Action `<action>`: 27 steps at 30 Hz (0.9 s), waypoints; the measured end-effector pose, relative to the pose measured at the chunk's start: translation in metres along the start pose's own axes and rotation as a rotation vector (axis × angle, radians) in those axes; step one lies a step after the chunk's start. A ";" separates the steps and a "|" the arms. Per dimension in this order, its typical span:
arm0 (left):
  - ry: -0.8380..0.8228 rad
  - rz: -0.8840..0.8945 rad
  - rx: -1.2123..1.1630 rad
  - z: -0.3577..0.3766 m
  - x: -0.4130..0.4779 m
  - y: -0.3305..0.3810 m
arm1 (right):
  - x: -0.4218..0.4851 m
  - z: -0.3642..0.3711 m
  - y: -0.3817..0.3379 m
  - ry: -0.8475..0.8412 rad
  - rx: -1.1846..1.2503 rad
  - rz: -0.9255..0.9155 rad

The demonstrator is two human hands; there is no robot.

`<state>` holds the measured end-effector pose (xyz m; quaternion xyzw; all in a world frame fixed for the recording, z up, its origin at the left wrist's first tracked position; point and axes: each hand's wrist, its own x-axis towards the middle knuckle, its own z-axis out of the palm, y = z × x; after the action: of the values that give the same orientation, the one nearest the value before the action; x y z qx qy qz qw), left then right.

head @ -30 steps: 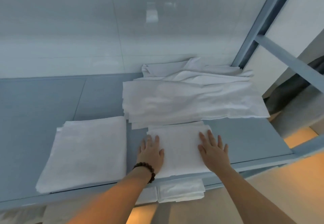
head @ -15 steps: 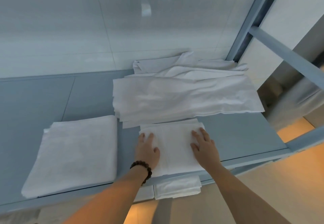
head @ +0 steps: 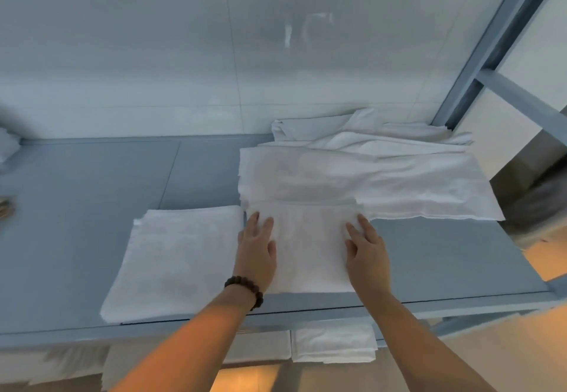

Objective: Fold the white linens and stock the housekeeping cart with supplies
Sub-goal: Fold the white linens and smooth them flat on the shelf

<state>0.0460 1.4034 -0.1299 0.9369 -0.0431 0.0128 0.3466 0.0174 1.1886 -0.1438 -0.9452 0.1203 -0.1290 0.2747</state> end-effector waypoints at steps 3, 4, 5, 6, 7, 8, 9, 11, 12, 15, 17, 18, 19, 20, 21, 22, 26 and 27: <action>0.053 -0.012 0.021 -0.042 0.002 -0.024 | 0.002 0.009 -0.047 0.026 0.026 -0.080; 0.067 -0.019 0.030 -0.056 0.002 -0.034 | 0.002 0.013 -0.062 0.026 0.036 -0.105; 0.080 -0.028 0.038 -0.070 0.001 -0.045 | 0.001 0.018 -0.077 0.020 0.045 -0.128; 0.091 -0.038 0.044 -0.083 -0.001 -0.057 | 0.000 0.024 -0.092 0.007 0.054 -0.145; 0.099 -0.049 0.047 -0.096 -0.002 -0.068 | -0.002 0.031 -0.106 -0.013 0.063 -0.156; 0.102 -0.058 0.053 -0.107 -0.003 -0.080 | -0.005 0.038 -0.119 -0.032 0.070 -0.164; 0.102 -0.063 0.062 -0.118 -0.004 -0.092 | -0.008 0.046 -0.131 -0.046 0.077 -0.170; 0.098 -0.064 0.075 -0.136 -0.005 -0.116 | -0.016 0.062 -0.154 -0.071 0.087 -0.173; 0.093 -0.069 0.074 -0.144 -0.005 -0.128 | -0.020 0.070 -0.165 -0.087 0.090 -0.166; 0.064 -0.082 0.069 -0.163 -0.005 -0.162 | -0.033 0.092 -0.192 -0.121 0.080 -0.143; 0.034 -0.080 0.064 -0.170 -0.003 -0.181 | -0.039 0.106 -0.207 -0.123 0.071 -0.126; 0.018 -0.081 0.058 -0.172 -0.002 -0.190 | -0.042 0.112 -0.212 -0.123 0.064 -0.114; 0.005 -0.082 0.046 -0.173 0.000 -0.197 | -0.044 0.118 -0.216 -0.124 0.054 -0.098; -0.011 -0.083 0.031 -0.173 0.001 -0.204 | -0.047 0.123 -0.219 -0.126 0.042 -0.081; -0.029 -0.084 0.018 -0.171 0.001 -0.210 | -0.050 0.128 -0.219 -0.132 0.028 -0.061; -0.051 -0.086 0.012 -0.169 0.002 -0.215 | -0.053 0.133 -0.219 -0.143 0.012 -0.038; -0.107 -0.111 -0.006 -0.156 -0.002 -0.225 | -0.061 0.147 -0.209 -0.182 -0.051 0.021; -0.101 -0.115 -0.016 -0.155 -0.002 -0.226 | -0.060 0.148 -0.208 -0.179 -0.057 0.025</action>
<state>0.0650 1.6753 -0.1594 0.9346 -0.0068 -0.0545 0.3515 0.0394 1.4491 -0.1605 -0.9588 0.1108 -0.0371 0.2588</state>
